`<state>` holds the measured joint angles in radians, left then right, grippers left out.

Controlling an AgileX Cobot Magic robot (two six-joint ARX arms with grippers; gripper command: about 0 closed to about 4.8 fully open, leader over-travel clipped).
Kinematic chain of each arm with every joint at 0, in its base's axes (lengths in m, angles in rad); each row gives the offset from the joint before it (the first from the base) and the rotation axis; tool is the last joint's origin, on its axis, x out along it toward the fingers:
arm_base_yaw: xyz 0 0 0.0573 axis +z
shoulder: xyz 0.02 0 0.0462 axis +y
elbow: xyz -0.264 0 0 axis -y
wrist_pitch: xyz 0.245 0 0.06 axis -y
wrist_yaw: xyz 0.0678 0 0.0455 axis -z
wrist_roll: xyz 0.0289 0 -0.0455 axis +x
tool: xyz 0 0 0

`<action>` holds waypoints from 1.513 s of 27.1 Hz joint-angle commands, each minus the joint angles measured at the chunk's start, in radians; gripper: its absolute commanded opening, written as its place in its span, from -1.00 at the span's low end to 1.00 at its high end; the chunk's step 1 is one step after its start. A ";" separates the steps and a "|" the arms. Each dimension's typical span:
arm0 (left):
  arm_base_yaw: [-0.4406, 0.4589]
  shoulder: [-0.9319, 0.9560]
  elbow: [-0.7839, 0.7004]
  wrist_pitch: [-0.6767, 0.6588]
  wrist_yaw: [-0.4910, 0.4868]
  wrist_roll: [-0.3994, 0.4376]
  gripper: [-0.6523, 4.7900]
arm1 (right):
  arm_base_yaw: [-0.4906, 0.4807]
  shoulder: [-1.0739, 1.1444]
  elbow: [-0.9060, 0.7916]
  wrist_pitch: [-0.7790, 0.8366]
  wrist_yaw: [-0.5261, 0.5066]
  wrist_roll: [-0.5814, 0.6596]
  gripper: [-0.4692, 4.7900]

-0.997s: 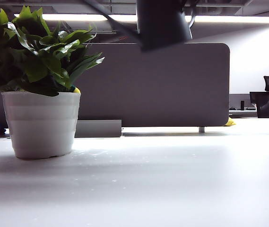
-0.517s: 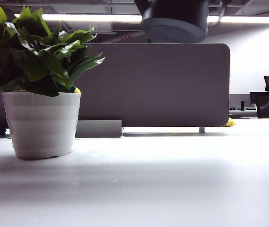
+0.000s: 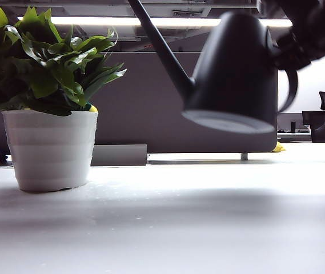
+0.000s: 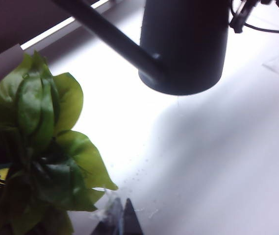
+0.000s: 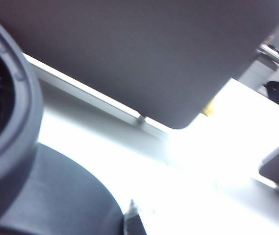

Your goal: Pick up the watering can from the table, water the potted plant, and put the can back.

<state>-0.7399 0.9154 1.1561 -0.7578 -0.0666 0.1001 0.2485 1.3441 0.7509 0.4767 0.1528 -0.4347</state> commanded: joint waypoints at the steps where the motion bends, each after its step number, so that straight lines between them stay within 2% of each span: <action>1: -0.002 0.013 0.002 0.013 -0.010 -0.002 -0.78 | -0.063 0.035 -0.036 0.262 -0.028 0.034 -0.84; 7: -0.002 0.034 0.002 0.037 -0.026 0.002 -0.78 | -0.174 0.176 -0.048 0.476 -0.101 0.010 -0.84; 10: -0.002 0.042 0.002 0.046 -0.026 0.006 -0.78 | -0.200 0.232 -0.047 0.546 -0.127 -0.087 -0.84; 14: -0.002 0.064 0.002 0.049 -0.027 0.024 -0.78 | -0.208 0.278 -0.047 0.554 -0.156 -0.197 -0.84; 25: -0.002 0.076 0.000 0.047 -0.027 0.024 -0.78 | -0.202 0.382 -0.048 0.671 -0.156 -0.144 -0.84; 33: -0.002 0.079 -0.017 0.042 -0.026 0.023 -0.78 | -0.202 0.437 -0.049 0.676 -0.159 -0.217 -0.84; 41: -0.002 0.079 -0.025 0.042 -0.026 0.023 -0.78 | -0.201 0.439 -0.048 0.674 -0.159 -0.217 -0.84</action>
<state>-0.7418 0.9962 1.1301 -0.7246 -0.0910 0.1192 0.0456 1.7893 0.6922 1.0939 -0.0044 -0.6720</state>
